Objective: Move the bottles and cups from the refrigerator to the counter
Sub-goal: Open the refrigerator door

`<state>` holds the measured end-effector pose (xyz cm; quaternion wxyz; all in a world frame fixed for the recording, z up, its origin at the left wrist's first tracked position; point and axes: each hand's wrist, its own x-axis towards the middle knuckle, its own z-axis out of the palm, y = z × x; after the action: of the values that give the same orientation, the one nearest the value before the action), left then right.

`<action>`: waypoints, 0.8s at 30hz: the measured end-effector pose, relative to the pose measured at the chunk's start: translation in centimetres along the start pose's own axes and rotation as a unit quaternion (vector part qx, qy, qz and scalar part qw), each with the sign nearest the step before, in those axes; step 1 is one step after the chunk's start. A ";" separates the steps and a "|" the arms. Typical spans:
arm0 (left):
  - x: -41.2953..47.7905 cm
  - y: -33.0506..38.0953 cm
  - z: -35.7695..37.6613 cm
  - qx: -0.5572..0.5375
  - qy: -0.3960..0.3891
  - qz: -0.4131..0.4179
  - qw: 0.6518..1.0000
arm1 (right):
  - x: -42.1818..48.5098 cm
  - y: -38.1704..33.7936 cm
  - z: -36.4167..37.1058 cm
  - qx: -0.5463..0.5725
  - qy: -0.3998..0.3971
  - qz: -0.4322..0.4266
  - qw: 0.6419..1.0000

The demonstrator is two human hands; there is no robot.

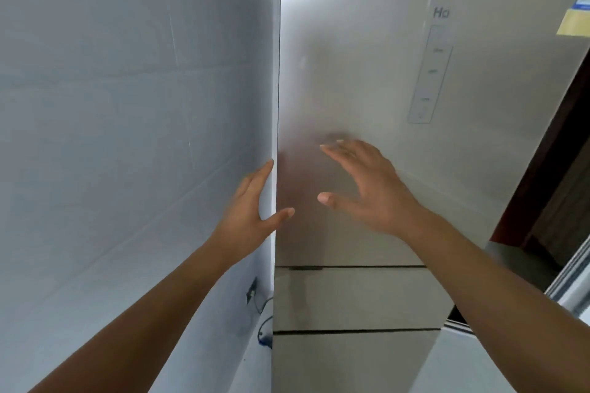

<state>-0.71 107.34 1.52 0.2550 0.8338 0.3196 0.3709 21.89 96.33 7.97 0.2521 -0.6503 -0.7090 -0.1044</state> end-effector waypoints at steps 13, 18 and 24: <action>7.5 -5.3 4.1 -0.098 -0.021 -0.019 0.995 | 15.7 -4.0 1.8 -0.511 -0.049 -0.279 0.811; 8.3 -6.5 4.9 -0.143 -0.002 -0.026 0.989 | 16.7 -6.8 1.7 -0.642 -0.160 -0.155 0.734; 8.4 -6.9 5.7 -0.136 -0.001 -0.060 0.989 | 16.0 -7.4 1.8 -0.651 -0.141 -0.133 0.734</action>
<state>5.75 116.95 -2.60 0.3884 0.7712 0.3151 0.3939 13.89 110.08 15.64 -0.3520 -0.5618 -0.5746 -0.4799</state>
